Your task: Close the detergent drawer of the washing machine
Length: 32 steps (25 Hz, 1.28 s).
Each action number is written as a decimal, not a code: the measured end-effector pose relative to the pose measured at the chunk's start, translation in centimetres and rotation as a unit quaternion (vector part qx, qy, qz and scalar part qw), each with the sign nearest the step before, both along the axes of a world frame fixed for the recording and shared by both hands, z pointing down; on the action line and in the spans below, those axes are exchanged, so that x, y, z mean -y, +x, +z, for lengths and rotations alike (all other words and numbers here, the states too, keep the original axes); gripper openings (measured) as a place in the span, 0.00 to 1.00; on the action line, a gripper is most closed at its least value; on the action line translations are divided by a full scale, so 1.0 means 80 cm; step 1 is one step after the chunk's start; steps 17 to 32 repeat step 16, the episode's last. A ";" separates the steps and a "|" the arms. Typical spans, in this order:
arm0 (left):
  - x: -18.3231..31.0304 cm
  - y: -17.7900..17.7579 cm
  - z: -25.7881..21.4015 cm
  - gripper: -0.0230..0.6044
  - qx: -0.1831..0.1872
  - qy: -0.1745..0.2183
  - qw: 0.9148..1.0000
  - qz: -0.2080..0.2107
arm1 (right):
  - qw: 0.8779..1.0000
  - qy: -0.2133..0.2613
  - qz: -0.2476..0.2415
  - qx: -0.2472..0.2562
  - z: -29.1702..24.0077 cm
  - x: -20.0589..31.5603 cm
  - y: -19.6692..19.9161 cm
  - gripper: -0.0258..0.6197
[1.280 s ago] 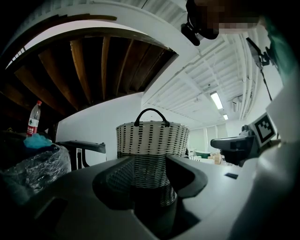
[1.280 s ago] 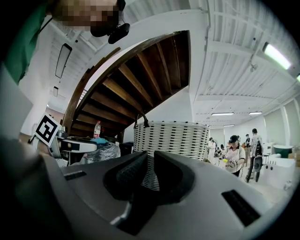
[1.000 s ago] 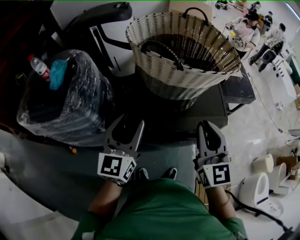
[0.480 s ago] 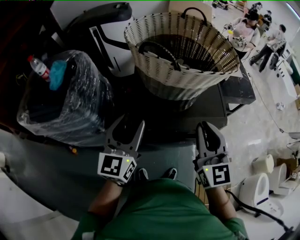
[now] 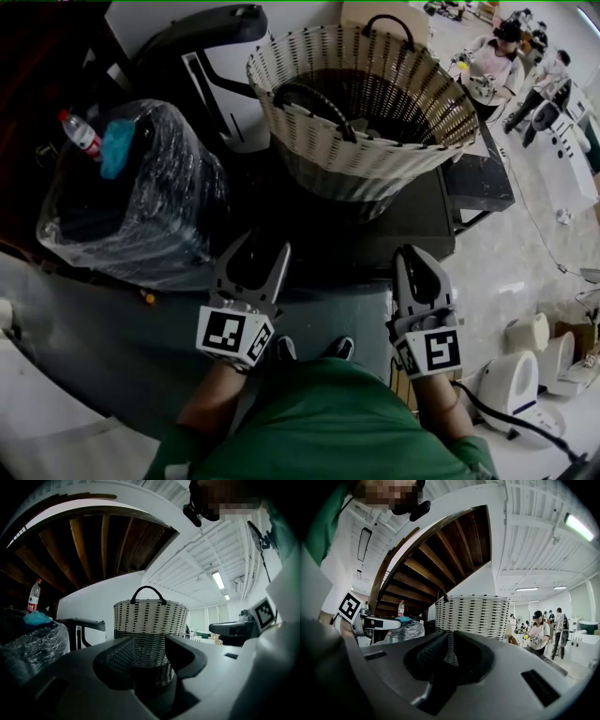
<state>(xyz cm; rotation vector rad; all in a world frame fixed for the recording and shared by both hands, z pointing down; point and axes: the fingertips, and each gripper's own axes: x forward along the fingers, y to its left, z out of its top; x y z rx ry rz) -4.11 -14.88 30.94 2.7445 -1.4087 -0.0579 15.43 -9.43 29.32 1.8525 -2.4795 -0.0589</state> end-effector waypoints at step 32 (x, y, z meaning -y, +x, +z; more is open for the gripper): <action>-0.011 0.024 0.010 0.38 0.003 -0.011 1.000 -0.023 | 1.000 -0.015 -0.018 0.002 0.014 0.003 0.028 0.13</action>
